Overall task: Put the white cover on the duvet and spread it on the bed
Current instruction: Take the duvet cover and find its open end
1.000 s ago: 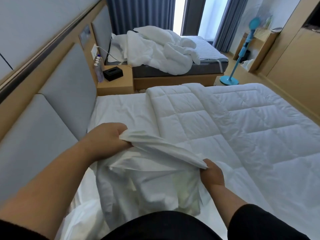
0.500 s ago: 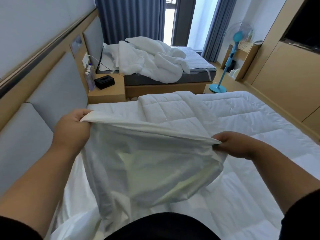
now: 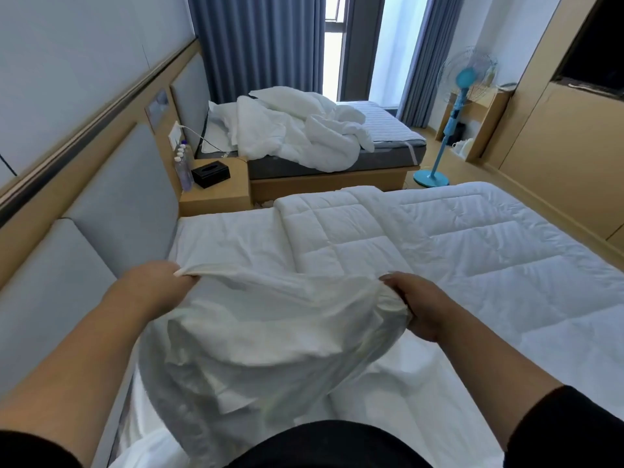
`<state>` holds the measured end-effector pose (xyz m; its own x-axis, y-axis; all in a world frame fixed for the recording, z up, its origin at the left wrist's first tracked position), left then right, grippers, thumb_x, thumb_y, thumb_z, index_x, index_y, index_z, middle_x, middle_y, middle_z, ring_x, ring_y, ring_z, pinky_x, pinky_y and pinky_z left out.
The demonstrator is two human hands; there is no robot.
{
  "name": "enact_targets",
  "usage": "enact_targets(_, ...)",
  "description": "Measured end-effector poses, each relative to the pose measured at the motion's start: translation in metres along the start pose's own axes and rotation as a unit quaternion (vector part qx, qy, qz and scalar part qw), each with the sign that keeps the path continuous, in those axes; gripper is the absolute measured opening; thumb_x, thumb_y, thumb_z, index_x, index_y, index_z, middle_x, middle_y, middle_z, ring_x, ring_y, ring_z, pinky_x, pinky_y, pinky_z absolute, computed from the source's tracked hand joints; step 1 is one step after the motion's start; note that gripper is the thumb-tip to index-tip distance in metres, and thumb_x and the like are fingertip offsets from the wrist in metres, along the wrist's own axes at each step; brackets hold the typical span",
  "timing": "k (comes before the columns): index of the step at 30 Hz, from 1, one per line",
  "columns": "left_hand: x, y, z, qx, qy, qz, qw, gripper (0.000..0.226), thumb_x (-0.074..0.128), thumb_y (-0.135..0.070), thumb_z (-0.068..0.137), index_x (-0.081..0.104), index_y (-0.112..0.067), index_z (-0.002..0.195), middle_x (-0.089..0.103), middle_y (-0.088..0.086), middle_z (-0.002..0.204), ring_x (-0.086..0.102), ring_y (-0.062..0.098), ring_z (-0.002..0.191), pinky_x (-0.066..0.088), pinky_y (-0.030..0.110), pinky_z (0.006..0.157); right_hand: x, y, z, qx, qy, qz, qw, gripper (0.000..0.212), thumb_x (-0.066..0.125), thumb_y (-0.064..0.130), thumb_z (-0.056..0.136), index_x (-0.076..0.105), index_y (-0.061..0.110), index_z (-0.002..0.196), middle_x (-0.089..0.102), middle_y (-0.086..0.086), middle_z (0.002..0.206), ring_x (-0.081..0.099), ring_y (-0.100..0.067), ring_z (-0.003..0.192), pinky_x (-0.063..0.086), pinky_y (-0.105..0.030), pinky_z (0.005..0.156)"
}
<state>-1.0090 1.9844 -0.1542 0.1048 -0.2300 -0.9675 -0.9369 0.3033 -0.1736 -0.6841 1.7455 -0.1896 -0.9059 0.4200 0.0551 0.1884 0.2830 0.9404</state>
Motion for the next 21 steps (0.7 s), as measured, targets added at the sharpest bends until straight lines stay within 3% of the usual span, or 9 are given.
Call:
enact_targets(3,0.010,-0.021,-0.006,0.077,-0.038,0.022,0.996,0.032,0.041,-0.045,0.086,0.059,-0.029,0.107,0.062,0.007,0.122,0.056,0.032,0.106,0.048,0.043,0.090,0.055,0.056,-0.022,-0.064,0.097,-0.188,0.975,0.030,0.057,0.024,0.089,0.068,-0.001,0.077,0.062,-0.005,0.079,0.056,-0.015,0.075,0.043,-0.030,0.070)
enact_targets(5,0.013,-0.069,-0.033,0.192,-0.041,-0.063,0.979,0.051,0.051,-0.043,0.082,0.052,-0.030,0.131,0.052,-0.002,0.138,0.048,0.024,0.125,0.040,0.043,0.107,0.076,0.074,-0.025,-0.082,0.111,-0.214,0.967,0.035,0.059,0.030,0.088,0.063,-0.004,0.080,0.060,-0.006,0.080,0.055,-0.017,0.076,0.042,-0.032,0.072)
enact_targets(8,-0.014,-0.138,-0.099,0.320,-0.128,-0.196,0.918,0.028,0.057,-0.046,0.087,0.061,-0.029,0.108,0.059,-0.014,0.110,0.052,0.003,0.101,0.043,0.020,0.093,0.088,0.082,-0.017,-0.081,0.062,-0.205,0.973,0.031,0.058,0.030,0.093,0.066,0.013,0.068,0.063,-0.003,0.083,0.059,-0.018,0.082,0.048,-0.036,0.077)
enact_targets(10,-0.021,-0.152,-0.120,0.316,-0.127,-0.299,0.891,0.031,0.051,-0.057,0.083,0.060,-0.028,0.092,0.059,-0.015,0.092,0.055,0.003,0.088,0.043,0.014,0.077,0.083,0.075,-0.009,-0.058,0.016,-0.187,0.981,0.028,0.060,0.035,0.089,0.073,0.019,0.070,0.069,-0.005,0.096,0.065,-0.024,0.097,0.055,-0.047,0.091)
enact_targets(12,-0.004,-0.158,-0.118,0.301,-0.061,-0.335,0.891,0.037,0.058,-0.063,0.078,0.058,-0.035,0.102,0.057,-0.020,0.098,0.054,-0.001,0.092,0.043,0.011,0.076,0.084,0.064,-0.004,-0.030,0.015,-0.162,0.986,0.027,0.061,0.037,0.087,0.075,0.014,0.084,0.072,-0.012,0.103,0.067,-0.034,0.103,0.054,-0.055,0.096)
enact_targets(15,0.010,-0.159,-0.105,0.327,-0.087,-0.280,0.899,0.010,0.066,-0.040,0.090,0.062,-0.032,0.096,0.056,-0.017,0.084,0.053,0.001,0.084,0.039,0.015,0.069,0.090,0.044,0.002,0.005,0.035,-0.133,0.990,0.033,0.060,0.033,0.096,0.070,0.002,0.097,0.072,-0.018,0.104,0.069,-0.035,0.099,0.055,-0.051,0.091)
enact_targets(18,0.016,-0.137,-0.090,0.289,-0.112,-0.297,0.903,0.016,0.058,-0.027,0.095,0.063,-0.020,0.082,0.058,-0.007,0.079,0.053,0.007,0.081,0.042,0.025,0.071,0.084,0.022,0.018,0.037,0.009,-0.061,0.997,0.039,0.056,0.034,0.101,0.068,-0.002,0.109,0.073,-0.019,0.109,0.070,-0.033,0.102,0.056,-0.049,0.095)
enact_targets(19,0.024,-0.126,-0.086,0.262,-0.070,-0.364,0.891,0.016,0.057,-0.023,0.097,0.064,-0.020,0.083,0.062,-0.005,0.081,0.056,0.007,0.080,0.045,0.026,0.073,0.078,0.014,0.026,0.052,-0.011,-0.028,0.998,0.038,0.056,0.036,0.102,0.069,0.001,0.113,0.074,-0.017,0.110,0.070,-0.033,0.104,0.056,-0.049,0.095)
enact_targets(21,0.039,-0.108,-0.089,0.203,0.034,-0.529,0.823,0.021,0.055,-0.021,0.099,0.063,-0.021,0.079,0.064,0.000,0.079,0.058,0.012,0.074,0.046,0.028,0.070,0.061,-0.004,0.040,0.085,-0.064,0.029,0.994,0.040,0.060,0.042,0.098,0.068,0.008,0.118,0.074,-0.012,0.111,0.069,-0.032,0.104,0.057,-0.047,0.093)
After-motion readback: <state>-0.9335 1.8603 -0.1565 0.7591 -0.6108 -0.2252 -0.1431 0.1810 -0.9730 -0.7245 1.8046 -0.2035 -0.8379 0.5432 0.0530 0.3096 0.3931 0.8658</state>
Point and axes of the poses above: each hand's wrist, its own z-axis towards the middle knuckle, its own x-axis out of the palm, y = z × x, the point moved 9 cm from there along z, towards the middle knuckle
